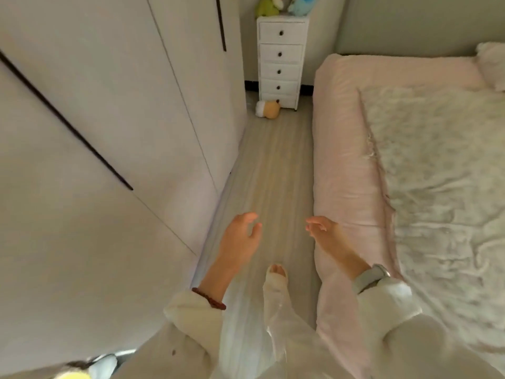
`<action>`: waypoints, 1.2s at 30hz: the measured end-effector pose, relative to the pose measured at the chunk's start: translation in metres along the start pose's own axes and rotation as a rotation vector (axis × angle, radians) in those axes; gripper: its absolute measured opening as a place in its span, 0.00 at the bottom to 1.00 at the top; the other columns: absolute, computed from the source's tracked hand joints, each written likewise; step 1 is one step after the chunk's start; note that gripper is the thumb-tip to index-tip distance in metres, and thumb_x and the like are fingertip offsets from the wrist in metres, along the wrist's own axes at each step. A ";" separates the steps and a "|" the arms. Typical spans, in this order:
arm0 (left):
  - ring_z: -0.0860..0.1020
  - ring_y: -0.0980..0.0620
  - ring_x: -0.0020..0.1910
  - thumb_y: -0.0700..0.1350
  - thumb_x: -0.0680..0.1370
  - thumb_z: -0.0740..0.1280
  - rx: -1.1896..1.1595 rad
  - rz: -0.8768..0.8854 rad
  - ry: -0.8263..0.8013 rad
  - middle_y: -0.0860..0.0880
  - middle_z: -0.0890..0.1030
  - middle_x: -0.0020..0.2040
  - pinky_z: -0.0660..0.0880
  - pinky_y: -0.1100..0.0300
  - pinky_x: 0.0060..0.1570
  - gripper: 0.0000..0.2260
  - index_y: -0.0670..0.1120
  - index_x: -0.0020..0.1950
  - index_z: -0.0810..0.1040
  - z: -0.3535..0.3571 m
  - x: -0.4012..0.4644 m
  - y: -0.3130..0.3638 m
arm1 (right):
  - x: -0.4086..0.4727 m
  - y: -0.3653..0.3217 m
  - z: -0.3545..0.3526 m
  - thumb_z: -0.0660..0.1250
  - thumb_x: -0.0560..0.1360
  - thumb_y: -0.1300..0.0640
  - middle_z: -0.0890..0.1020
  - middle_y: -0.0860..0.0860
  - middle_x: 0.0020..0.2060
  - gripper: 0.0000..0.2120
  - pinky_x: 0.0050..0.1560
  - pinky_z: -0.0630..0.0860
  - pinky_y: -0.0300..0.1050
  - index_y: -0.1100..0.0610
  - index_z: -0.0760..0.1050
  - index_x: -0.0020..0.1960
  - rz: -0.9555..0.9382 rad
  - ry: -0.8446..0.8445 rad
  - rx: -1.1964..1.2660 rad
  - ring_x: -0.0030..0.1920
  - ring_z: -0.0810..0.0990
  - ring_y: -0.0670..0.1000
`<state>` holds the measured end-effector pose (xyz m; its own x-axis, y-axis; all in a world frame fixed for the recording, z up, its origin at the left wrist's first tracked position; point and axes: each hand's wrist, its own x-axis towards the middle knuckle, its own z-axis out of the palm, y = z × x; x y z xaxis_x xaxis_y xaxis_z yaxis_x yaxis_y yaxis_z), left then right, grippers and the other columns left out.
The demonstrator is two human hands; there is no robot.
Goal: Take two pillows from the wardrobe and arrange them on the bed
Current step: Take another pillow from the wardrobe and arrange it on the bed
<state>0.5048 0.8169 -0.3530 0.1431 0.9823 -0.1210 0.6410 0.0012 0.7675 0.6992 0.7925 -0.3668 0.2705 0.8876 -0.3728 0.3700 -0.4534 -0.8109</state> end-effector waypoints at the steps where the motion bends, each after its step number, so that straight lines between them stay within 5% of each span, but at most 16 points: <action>1: 0.74 0.49 0.60 0.44 0.77 0.62 -0.001 0.010 -0.016 0.44 0.77 0.61 0.66 0.61 0.59 0.13 0.43 0.61 0.74 0.003 0.028 0.004 | 0.024 -0.004 -0.003 0.57 0.76 0.64 0.81 0.66 0.50 0.11 0.58 0.73 0.63 0.62 0.76 0.55 0.009 0.009 0.002 0.52 0.79 0.65; 6: 0.74 0.47 0.60 0.42 0.77 0.62 0.040 0.032 -0.043 0.42 0.77 0.61 0.65 0.64 0.57 0.13 0.41 0.61 0.74 0.003 0.186 0.046 | 0.158 -0.052 -0.033 0.56 0.76 0.64 0.79 0.66 0.53 0.12 0.59 0.73 0.60 0.64 0.75 0.56 0.032 0.019 0.041 0.54 0.77 0.66; 9: 0.74 0.47 0.60 0.43 0.77 0.61 0.078 0.094 -0.018 0.42 0.76 0.61 0.65 0.62 0.57 0.13 0.42 0.61 0.74 -0.008 0.278 0.084 | 0.236 -0.100 -0.060 0.57 0.76 0.64 0.80 0.65 0.54 0.12 0.53 0.73 0.49 0.64 0.75 0.56 -0.006 0.031 0.055 0.55 0.78 0.63; 15: 0.74 0.47 0.58 0.43 0.77 0.62 0.116 0.147 0.093 0.43 0.77 0.60 0.66 0.62 0.56 0.13 0.43 0.60 0.74 -0.037 0.417 0.126 | 0.362 -0.182 -0.089 0.58 0.77 0.62 0.80 0.63 0.55 0.13 0.58 0.72 0.51 0.62 0.74 0.58 -0.096 0.001 0.057 0.57 0.77 0.61; 20: 0.74 0.47 0.58 0.42 0.77 0.62 0.132 0.131 0.267 0.43 0.76 0.60 0.65 0.63 0.55 0.13 0.43 0.61 0.74 -0.074 0.546 0.146 | 0.478 -0.258 -0.091 0.57 0.78 0.58 0.80 0.61 0.53 0.13 0.43 0.73 0.42 0.60 0.74 0.58 -0.197 -0.064 -0.012 0.51 0.78 0.57; 23: 0.74 0.46 0.58 0.42 0.77 0.61 0.159 0.163 0.411 0.42 0.76 0.60 0.67 0.60 0.55 0.14 0.43 0.62 0.73 -0.112 0.632 0.170 | 0.558 -0.330 -0.091 0.56 0.78 0.61 0.80 0.65 0.52 0.12 0.42 0.71 0.38 0.65 0.74 0.56 -0.322 -0.061 -0.058 0.46 0.77 0.57; 27: 0.73 0.42 0.59 0.41 0.77 0.60 0.221 0.213 0.689 0.40 0.74 0.61 0.70 0.49 0.58 0.16 0.42 0.65 0.70 -0.179 0.735 0.219 | 0.644 -0.443 -0.099 0.55 0.77 0.60 0.81 0.58 0.54 0.14 0.58 0.71 0.46 0.58 0.72 0.60 -0.509 -0.083 -0.110 0.55 0.77 0.57; 30: 0.73 0.39 0.58 0.40 0.76 0.62 0.301 0.234 0.965 0.38 0.75 0.59 0.71 0.45 0.56 0.16 0.40 0.64 0.70 -0.222 0.787 0.253 | 0.693 -0.518 -0.104 0.55 0.77 0.63 0.81 0.58 0.51 0.14 0.54 0.71 0.44 0.58 0.72 0.60 -0.722 -0.073 -0.117 0.52 0.78 0.58; 36: 0.77 0.41 0.49 0.43 0.71 0.68 0.623 0.086 1.287 0.41 0.80 0.53 0.71 0.50 0.45 0.19 0.41 0.61 0.73 -0.241 0.841 0.275 | 0.768 -0.622 -0.082 0.56 0.75 0.64 0.69 0.55 0.68 0.22 0.62 0.69 0.45 0.55 0.62 0.69 -1.274 0.012 -0.264 0.67 0.68 0.55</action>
<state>0.6198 1.6880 -0.0924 -0.3564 0.4590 0.8138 0.9343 0.1838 0.3055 0.7497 1.7491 -0.1120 -0.3909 0.7030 0.5941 0.5333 0.6991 -0.4763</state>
